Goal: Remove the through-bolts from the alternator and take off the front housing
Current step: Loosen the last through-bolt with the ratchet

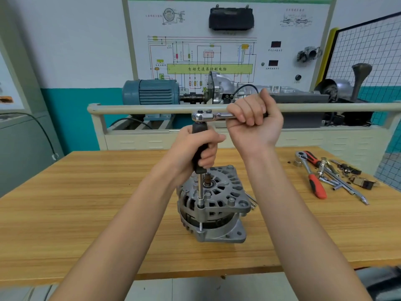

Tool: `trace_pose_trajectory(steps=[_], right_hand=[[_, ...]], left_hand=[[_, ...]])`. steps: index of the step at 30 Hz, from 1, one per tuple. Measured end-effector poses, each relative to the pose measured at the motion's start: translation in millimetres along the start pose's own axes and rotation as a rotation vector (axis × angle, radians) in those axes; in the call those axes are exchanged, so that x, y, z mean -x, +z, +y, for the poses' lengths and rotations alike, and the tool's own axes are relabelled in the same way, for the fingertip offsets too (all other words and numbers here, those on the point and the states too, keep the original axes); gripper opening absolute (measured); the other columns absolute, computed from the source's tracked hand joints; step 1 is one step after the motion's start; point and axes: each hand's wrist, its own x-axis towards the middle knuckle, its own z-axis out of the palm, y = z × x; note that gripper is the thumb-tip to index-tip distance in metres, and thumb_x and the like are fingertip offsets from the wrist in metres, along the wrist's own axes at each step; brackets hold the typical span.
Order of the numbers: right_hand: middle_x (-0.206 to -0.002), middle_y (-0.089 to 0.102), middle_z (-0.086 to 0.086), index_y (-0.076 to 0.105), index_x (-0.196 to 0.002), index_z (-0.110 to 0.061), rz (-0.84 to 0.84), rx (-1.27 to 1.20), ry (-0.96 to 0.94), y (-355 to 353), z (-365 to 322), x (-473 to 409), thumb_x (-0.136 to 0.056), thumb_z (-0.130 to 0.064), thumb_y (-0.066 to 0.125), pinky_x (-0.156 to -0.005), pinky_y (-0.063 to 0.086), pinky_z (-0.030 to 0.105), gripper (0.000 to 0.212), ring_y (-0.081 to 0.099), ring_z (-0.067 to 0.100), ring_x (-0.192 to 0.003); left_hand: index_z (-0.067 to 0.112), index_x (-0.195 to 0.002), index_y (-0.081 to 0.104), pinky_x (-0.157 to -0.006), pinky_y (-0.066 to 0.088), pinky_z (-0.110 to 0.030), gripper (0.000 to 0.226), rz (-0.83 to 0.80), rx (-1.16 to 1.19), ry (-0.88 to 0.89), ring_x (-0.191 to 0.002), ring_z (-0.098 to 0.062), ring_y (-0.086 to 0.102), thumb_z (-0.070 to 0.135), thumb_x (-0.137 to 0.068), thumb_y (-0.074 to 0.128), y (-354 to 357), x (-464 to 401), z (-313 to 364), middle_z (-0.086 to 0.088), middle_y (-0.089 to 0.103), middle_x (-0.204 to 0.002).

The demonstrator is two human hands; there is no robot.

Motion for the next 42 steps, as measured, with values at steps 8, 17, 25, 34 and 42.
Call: trace_pose_trajectory(steps=[8, 17, 25, 34, 42], right_hand=[[-0.036, 0.029, -0.005, 0.04, -0.045, -0.015, -0.017, 0.16, -0.152, 7.1, 11.1, 10.9, -0.091, -0.017, 0.041, -0.042, 0.026, 0.023, 0.046, 0.027, 0.01, -0.035], [-0.042, 0.03, -0.001, 0.031, -0.059, -0.015, -0.341, 0.704, -0.569, 18.2, 37.2, 44.7, -0.089, -0.007, 0.041, -0.048, 0.026, 0.031, 0.033, 0.025, 0.014, -0.042], [-0.035, 0.03, -0.005, 0.042, -0.044, -0.015, -0.136, 0.283, -0.162, 9.7, 8.8, 15.0, -0.088, -0.017, 0.04, -0.043, 0.026, 0.023, 0.045, 0.022, 0.01, -0.036], [-0.033, 0.026, -0.005, 0.034, -0.044, -0.016, 0.096, -0.084, -0.019, -1.2, 5.4, -6.0, -0.096, -0.019, 0.037, -0.037, 0.025, 0.02, 0.052, 0.026, 0.011, -0.029], [-0.041, 0.032, -0.005, 0.037, -0.061, -0.016, -0.197, 0.602, -0.52, 18.6, 31.5, 42.7, -0.093, -0.008, 0.036, -0.048, 0.026, 0.031, 0.034, 0.027, 0.013, -0.039]], left_hand=[[0.022, -0.036, 0.035, -0.033, 0.013, -0.015, 0.05, -0.059, 0.093, -0.123, -0.026, -0.005, 0.016, 0.013, -0.082, 0.052, -3.4, -1.8, -0.4, 0.008, 0.022, -0.031], [0.023, -0.038, 0.033, -0.036, 0.017, -0.013, 0.055, 0.36, -0.037, -0.005, -0.029, -0.011, 0.016, 0.005, -0.088, 0.047, 14.8, -2.4, -6.7, 0.005, 0.023, -0.035], [0.016, -0.05, 0.033, -0.037, 0.022, -0.017, 0.042, 0.178, -0.044, 0.007, -0.032, -0.011, 0.018, 0.004, -0.082, 0.058, 4.4, 0.6, -3.8, 0.004, 0.025, -0.038], [0.019, -0.041, 0.035, -0.036, 0.015, -0.018, 0.043, -0.057, 0.036, -0.113, -0.027, -0.007, 0.019, 0.015, -0.079, 0.056, 0.3, -0.4, 5.6, 0.005, 0.025, -0.034], [0.021, -0.044, 0.028, -0.038, 0.014, -0.014, 0.052, 0.361, -0.083, -0.008, -0.031, -0.011, 0.013, 0.001, -0.087, 0.05, 17.8, -3.7, -2.1, 0.005, 0.02, -0.037]])
